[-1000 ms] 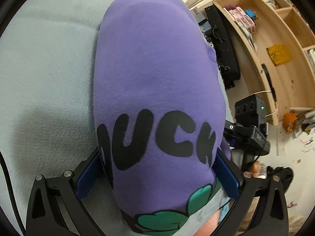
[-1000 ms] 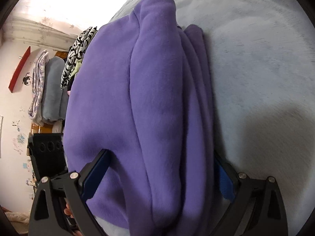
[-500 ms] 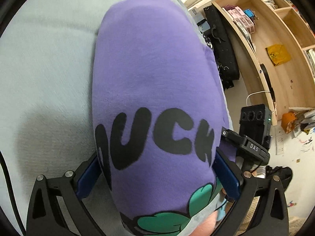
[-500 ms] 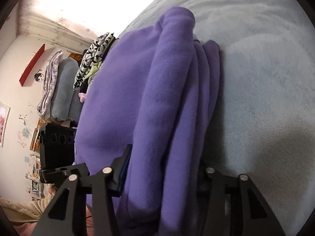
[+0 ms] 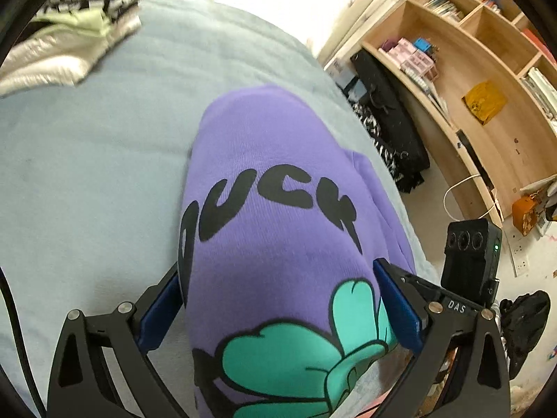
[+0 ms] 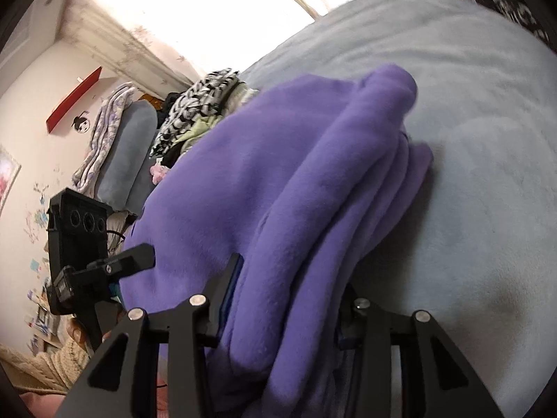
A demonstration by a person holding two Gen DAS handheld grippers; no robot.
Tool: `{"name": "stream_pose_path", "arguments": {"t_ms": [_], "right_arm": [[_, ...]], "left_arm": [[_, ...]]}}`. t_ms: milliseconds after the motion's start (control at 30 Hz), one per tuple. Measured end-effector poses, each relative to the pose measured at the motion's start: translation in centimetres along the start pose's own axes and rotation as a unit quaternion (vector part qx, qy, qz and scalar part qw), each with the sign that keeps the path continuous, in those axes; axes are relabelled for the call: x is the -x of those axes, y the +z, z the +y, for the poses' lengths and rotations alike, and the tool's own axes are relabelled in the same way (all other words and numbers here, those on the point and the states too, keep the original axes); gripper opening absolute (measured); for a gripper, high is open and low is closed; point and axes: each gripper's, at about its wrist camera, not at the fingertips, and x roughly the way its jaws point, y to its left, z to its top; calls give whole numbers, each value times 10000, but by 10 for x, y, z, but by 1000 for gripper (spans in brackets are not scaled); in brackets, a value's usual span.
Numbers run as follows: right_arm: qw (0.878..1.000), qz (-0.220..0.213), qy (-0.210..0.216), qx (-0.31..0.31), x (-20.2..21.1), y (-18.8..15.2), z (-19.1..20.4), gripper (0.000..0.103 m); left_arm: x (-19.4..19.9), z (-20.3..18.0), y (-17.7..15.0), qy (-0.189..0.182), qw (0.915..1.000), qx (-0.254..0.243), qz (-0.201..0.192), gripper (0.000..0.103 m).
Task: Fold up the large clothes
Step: 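Carry the bundle with both tools onto the folded clothes stack, release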
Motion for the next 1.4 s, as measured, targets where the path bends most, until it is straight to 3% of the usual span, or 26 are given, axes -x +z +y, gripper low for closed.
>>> {"name": "stream_pose_path", "arguments": {"t_ms": [267,533,767,933,1033,1167,1300,1400], "right_arm": [[9979,-386,170,483,11,13,49,41],[9879,-794,475,1247,-13,80,136,41],[9752,-1088,768,1767,-82,177,230,41],[9678,-1223,914,1999,-160,253,301,41],[9651,-1284,963,2070,-213,286,332,41],[9684,-1278,836,1971,-282,313,345,41],[9848,-604,450,1566,-362,315,320,41],[9880,-482,295,1438,-394,297,300,43]], "left_arm": [[73,5,14,135,9964,-251,-797,101],[155,33,77,286,9860,-361,-1605,101],[222,96,191,549,9709,-525,-2269,101],[251,174,292,697,9600,-435,-2678,101],[257,231,338,699,9548,-352,-2867,101],[236,311,381,551,9581,99,-2809,101],[188,383,397,736,9696,680,-2233,101],[167,403,387,752,9715,487,-2194,103]]}}
